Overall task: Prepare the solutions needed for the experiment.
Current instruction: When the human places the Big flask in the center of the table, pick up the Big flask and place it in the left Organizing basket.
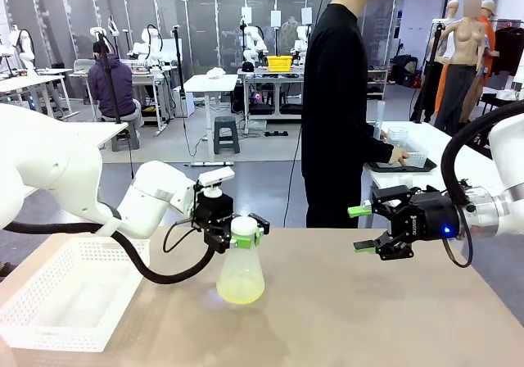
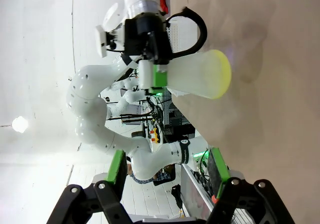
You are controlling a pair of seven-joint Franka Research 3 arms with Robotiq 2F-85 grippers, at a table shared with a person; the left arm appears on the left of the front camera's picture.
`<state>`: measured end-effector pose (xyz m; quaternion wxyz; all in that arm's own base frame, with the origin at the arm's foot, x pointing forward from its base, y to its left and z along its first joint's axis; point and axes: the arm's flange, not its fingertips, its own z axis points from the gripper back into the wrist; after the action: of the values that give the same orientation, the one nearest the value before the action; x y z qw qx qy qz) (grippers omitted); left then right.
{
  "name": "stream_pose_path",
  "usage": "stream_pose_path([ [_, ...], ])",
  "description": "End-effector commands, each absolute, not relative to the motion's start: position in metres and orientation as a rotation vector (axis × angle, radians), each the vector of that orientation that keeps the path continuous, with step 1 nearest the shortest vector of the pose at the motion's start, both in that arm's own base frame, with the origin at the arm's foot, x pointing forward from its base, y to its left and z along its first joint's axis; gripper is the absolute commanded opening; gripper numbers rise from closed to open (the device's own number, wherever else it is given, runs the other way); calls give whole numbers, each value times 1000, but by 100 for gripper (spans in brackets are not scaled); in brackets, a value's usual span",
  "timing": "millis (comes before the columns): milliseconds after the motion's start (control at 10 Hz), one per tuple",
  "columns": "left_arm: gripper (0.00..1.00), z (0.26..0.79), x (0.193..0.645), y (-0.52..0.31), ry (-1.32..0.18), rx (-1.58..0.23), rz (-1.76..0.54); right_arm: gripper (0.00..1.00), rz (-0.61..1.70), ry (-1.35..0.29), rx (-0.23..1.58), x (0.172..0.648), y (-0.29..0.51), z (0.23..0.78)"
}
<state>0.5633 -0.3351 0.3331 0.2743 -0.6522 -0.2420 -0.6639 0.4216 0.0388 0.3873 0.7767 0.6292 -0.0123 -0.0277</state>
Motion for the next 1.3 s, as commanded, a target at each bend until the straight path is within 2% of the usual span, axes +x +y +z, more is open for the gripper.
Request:
stream_pose_path([
  [0,0,368,553,-327,-662,-1808,-1782,82,-62,-34,1355,420,40,387],
  [300,0,398,544,-302,-648,-1826,-1747,82,-62,-34,1355,420,40,387],
  [600,0,432,528,-243,-703,-1746,-1743,82,-62,-34,1355,420,40,387],
  [900,0,443,499,-177,-835,-1697,-1707,82,-62,-34,1355,420,40,387],
  [1200,0,437,480,-84,-1066,-1528,-1580,82,-62,-34,1355,420,40,387],
])
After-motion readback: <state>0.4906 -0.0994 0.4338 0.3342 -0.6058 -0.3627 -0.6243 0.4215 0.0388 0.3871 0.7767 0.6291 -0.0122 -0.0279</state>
